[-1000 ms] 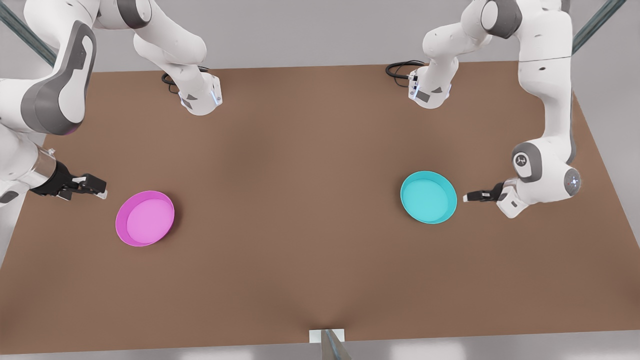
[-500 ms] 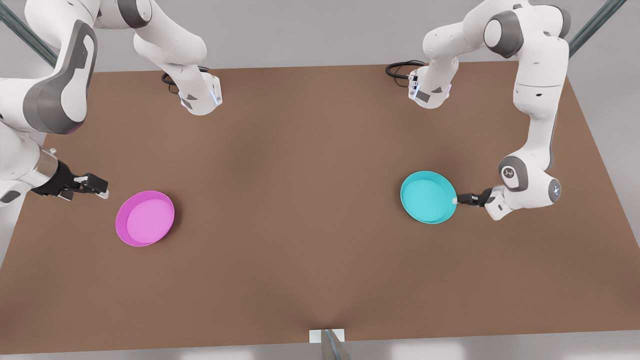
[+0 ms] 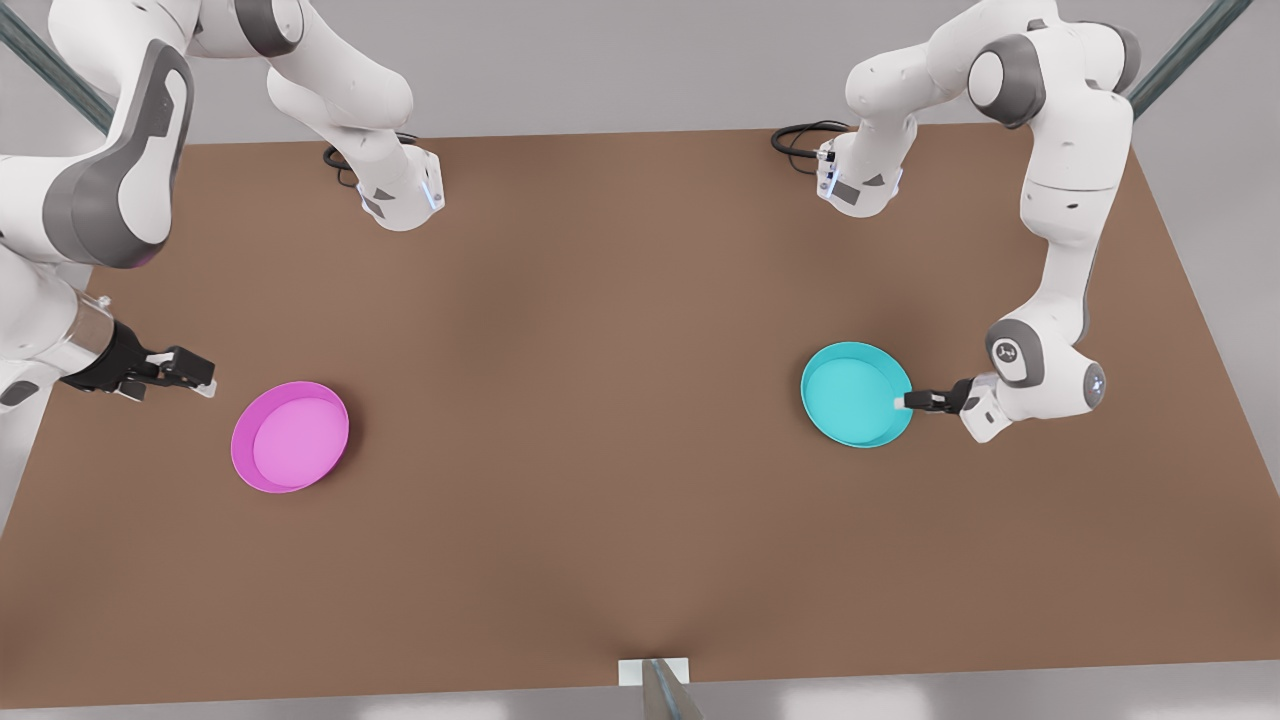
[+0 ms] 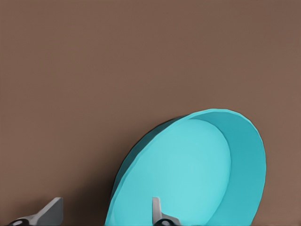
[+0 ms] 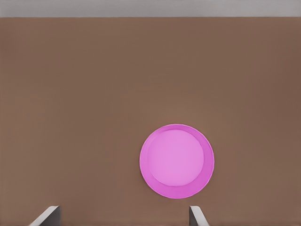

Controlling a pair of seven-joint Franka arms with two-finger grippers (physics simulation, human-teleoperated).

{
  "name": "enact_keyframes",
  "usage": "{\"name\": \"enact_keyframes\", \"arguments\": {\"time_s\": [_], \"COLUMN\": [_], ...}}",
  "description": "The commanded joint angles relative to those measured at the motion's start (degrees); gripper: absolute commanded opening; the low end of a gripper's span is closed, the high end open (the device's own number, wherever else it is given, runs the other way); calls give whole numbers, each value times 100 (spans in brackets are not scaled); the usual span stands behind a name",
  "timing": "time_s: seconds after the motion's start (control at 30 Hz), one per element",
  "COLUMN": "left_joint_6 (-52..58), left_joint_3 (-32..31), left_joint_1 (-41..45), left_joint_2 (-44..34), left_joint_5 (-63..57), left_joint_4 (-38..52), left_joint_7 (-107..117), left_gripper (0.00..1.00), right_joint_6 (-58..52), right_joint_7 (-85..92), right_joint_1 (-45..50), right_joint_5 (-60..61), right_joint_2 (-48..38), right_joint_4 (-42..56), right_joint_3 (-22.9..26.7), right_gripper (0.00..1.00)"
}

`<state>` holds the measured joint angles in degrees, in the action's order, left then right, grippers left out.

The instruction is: Flip the blue plate over with the left arm, and stack the pink plate on top of the blue plate with the right arm

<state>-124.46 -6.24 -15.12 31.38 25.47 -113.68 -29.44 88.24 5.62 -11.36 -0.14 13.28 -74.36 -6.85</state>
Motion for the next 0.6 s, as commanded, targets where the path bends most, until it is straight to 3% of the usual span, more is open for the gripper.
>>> {"name": "enact_keyframes", "arguments": {"time_s": [0.0,0.1,0.17,0.3,0.57], "left_joint_6": [1,27,27,45,89], "left_joint_3": [0,0,0,9,9], "left_joint_1": [0,0,0,0,0], "left_joint_2": [0,35,79,97,114], "left_joint_5": [2,2,2,2,-7], "left_joint_4": [3,-5,3,3,3], "left_joint_7": [0,0,0,0,0], "left_gripper": [64,61,46,36,28], "right_joint_6": [0,0,0,0,0], "right_joint_7": [1,1,1,1,1], "right_joint_1": [2,-7,-7,-7,-7], "right_joint_5": [-4,-13,-13,-30,-13], "right_joint_2": [-1,-10,-1,-10,-1], "right_joint_4": [0,-8,-8,-8,0], "right_joint_3": [-1,-1,-1,8,8], "right_gripper": [100,100,100,100,100]}}
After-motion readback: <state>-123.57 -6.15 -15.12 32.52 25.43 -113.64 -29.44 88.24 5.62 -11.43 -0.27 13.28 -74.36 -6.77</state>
